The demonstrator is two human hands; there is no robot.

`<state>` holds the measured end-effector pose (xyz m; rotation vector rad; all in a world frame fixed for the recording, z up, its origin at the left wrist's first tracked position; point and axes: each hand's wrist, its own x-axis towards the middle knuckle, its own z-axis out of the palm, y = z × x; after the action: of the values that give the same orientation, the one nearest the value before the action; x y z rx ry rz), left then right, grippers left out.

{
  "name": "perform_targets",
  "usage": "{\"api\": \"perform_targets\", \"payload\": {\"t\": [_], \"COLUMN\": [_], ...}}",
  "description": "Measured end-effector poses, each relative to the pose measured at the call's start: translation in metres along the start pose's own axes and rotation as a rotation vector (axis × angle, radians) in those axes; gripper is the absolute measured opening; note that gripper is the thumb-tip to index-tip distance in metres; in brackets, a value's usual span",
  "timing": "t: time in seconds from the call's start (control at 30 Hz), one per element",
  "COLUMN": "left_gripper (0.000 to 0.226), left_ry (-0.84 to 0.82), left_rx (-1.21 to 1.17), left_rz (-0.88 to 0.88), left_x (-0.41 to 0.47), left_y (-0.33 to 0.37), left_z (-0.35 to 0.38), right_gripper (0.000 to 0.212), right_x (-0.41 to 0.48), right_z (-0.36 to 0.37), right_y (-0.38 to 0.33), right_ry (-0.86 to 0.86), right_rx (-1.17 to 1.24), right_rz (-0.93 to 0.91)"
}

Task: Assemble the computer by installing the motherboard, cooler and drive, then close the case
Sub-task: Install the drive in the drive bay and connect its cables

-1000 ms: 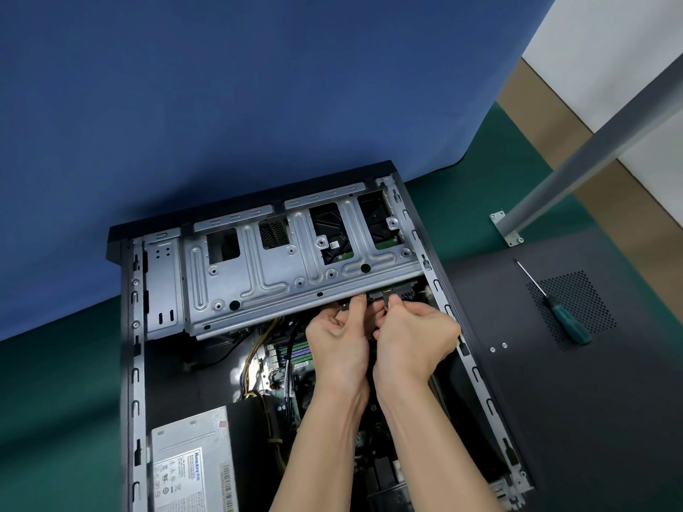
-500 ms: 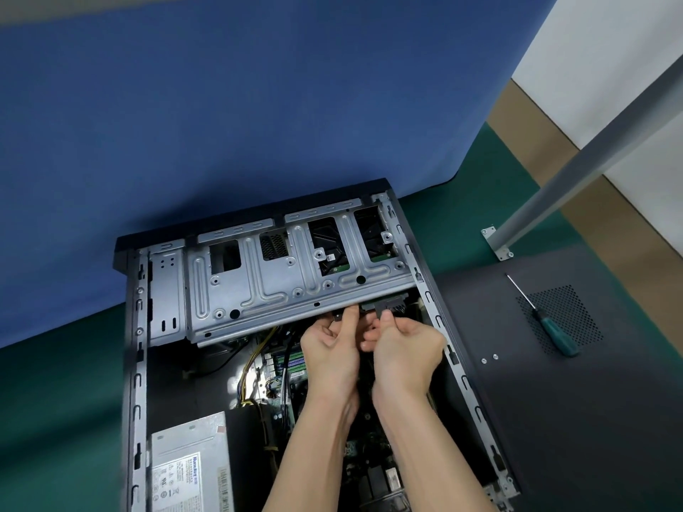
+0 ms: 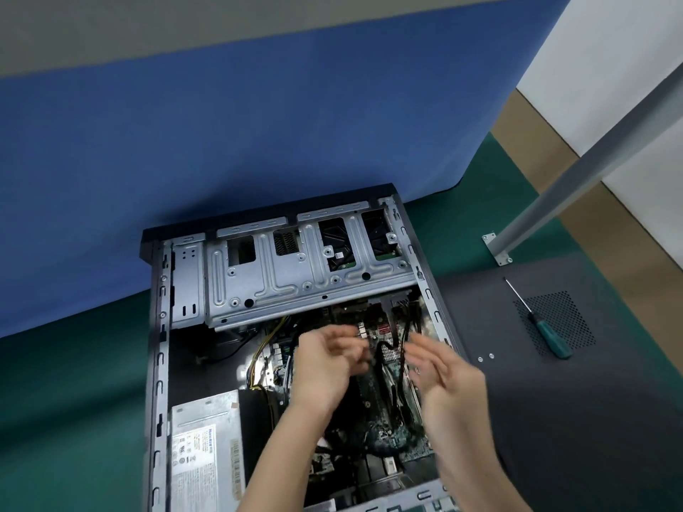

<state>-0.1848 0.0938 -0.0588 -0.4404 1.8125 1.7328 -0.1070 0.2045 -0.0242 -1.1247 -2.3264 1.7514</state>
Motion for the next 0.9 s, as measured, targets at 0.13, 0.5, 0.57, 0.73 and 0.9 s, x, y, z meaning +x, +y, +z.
{"api": "perform_targets", "payload": {"t": [0.13,0.5,0.57,0.73,0.9], "left_gripper": [0.011,0.017,0.017,0.015,0.016], "left_ry": [-0.015,0.085,0.103,0.106,-0.067], "left_rx": [0.326,0.503,0.487,0.439,0.381], "left_rz": [0.048,0.072,0.058,0.054,0.05], "left_x": [-0.022,-0.028,-0.031,-0.036,-0.045], "left_y": [-0.013,-0.021,-0.023,-0.024,-0.024], "left_z": [-0.009,-0.027,-0.031,-0.036,-0.035], "right_gripper": [0.039,0.052,0.046,0.014,0.018], "right_x": [-0.011,0.015,0.019,0.013,0.001], "right_z": [-0.026,0.005,0.005,0.002,-0.003], "right_y": [0.008,0.02,0.022,0.028,0.023], "right_ry": [-0.138,-0.429,-0.434,-0.318,-0.293], "right_rx": [-0.248,-0.62,-0.574,-0.582,-0.465], "right_rz": [0.007,0.315,0.351,0.279,0.188]}}
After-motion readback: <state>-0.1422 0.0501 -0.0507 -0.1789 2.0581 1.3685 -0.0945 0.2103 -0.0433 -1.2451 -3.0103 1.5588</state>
